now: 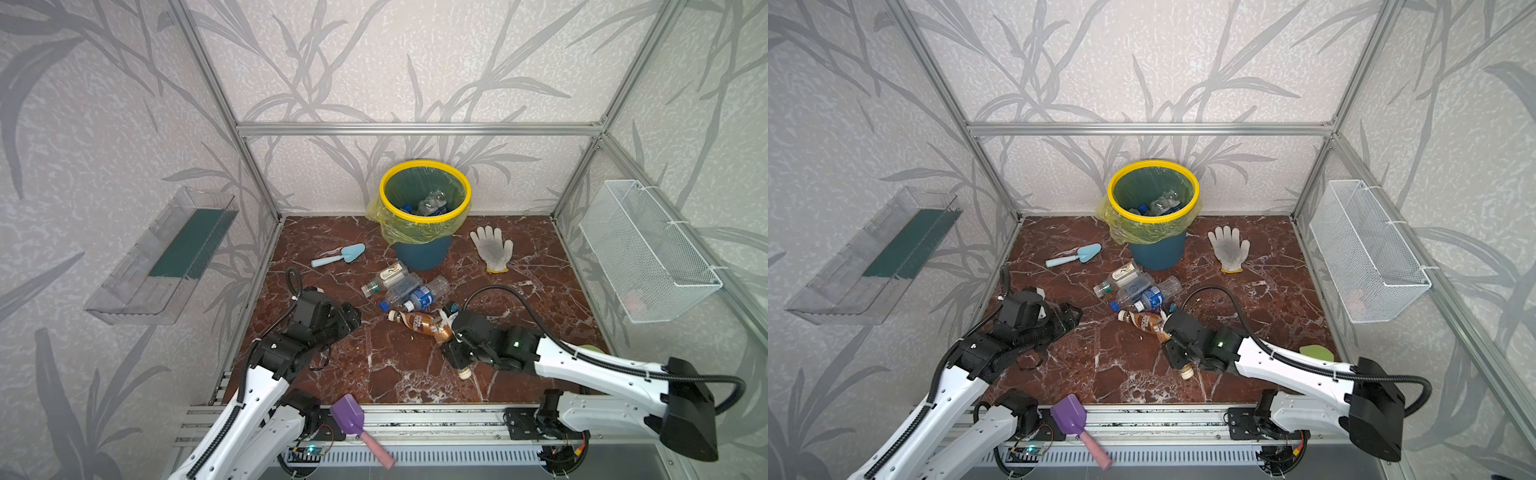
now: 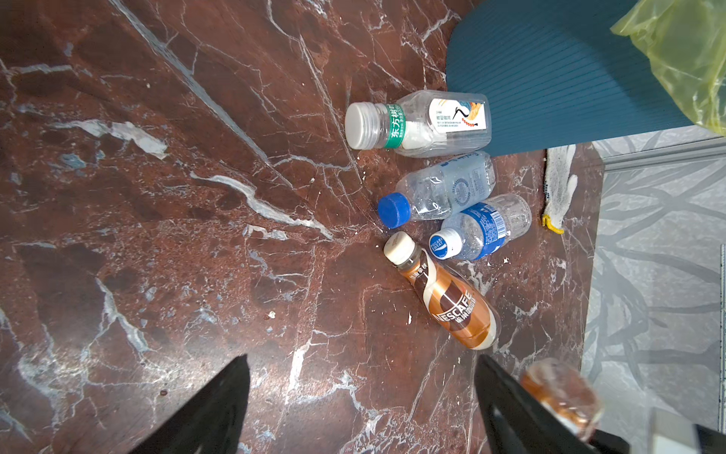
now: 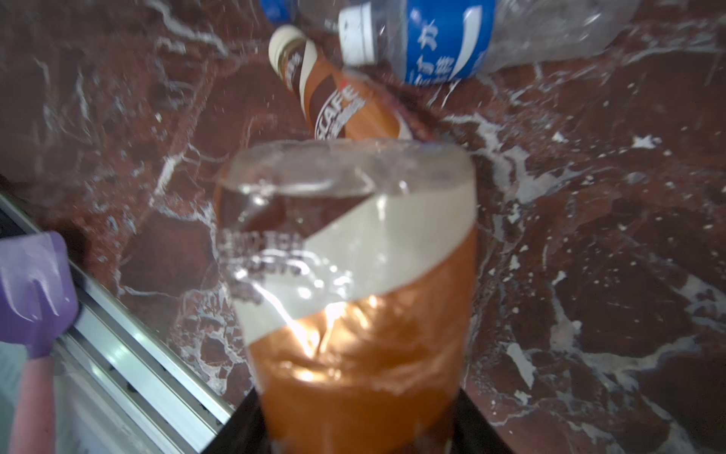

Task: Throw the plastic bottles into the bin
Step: 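Swing the right gripper over the bin and open it, then withdraw the right gripper toward the front, then reach toward the pile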

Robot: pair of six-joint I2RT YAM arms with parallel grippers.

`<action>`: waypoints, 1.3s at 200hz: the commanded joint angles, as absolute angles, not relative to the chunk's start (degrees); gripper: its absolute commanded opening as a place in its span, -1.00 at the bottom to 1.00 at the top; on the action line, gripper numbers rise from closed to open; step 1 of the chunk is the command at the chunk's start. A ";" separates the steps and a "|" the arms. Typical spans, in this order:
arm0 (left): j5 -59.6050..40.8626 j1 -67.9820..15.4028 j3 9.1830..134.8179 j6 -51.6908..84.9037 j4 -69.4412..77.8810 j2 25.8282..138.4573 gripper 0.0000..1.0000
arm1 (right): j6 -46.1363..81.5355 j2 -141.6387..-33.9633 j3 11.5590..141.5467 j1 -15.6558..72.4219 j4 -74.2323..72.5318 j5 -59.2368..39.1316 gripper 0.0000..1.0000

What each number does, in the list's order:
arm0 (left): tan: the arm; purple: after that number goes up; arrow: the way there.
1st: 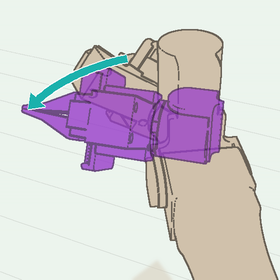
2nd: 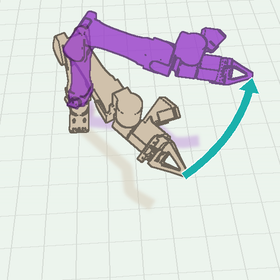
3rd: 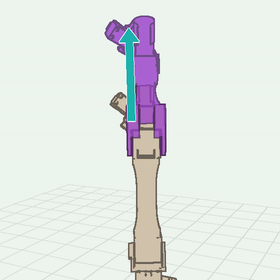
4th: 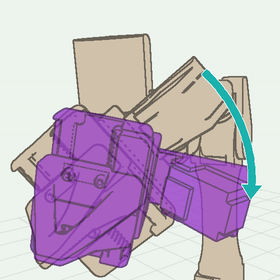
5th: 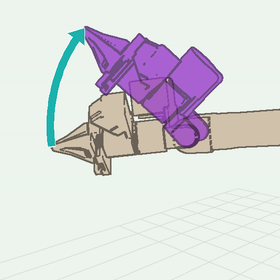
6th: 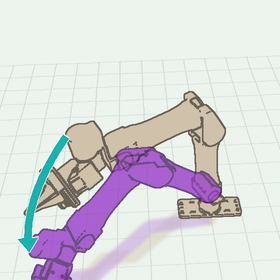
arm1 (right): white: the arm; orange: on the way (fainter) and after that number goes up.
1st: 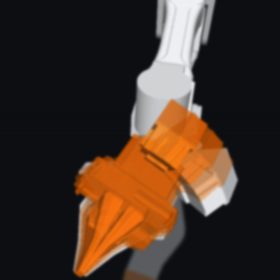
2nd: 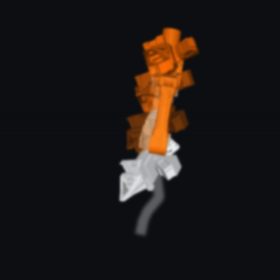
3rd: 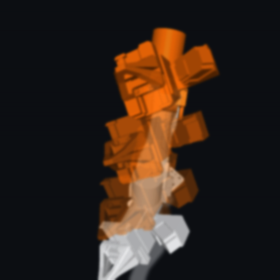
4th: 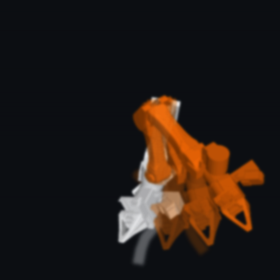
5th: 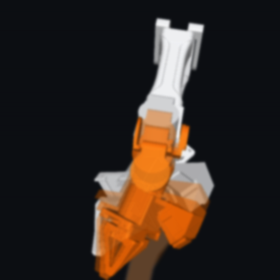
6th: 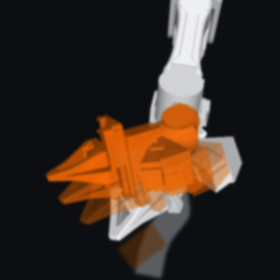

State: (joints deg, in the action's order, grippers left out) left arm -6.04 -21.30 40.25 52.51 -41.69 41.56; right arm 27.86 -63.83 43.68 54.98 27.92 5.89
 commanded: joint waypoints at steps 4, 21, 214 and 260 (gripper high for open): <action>-6.47 -21.15 41.99 51.31 -40.61 42.23 0.78 | 23.05 -62.51 58.68 44.76 27.63 3.82 0.12; -6.59 -21.11 42.69 51.34 -40.04 42.66 0.78 | 17.66 -72.57 85.29 37.34 33.37 0.80 0.14; -6.13 -20.91 41.70 52.51 -43.97 37.81 0.79 | 34.51 -47.65 45.23 28.21 37.52 -3.63 0.80; -6.98 -20.92 40.72 52.90 -42.64 38.99 0.79 | 40.36 -46.48 36.89 29.25 30.48 -9.16 0.69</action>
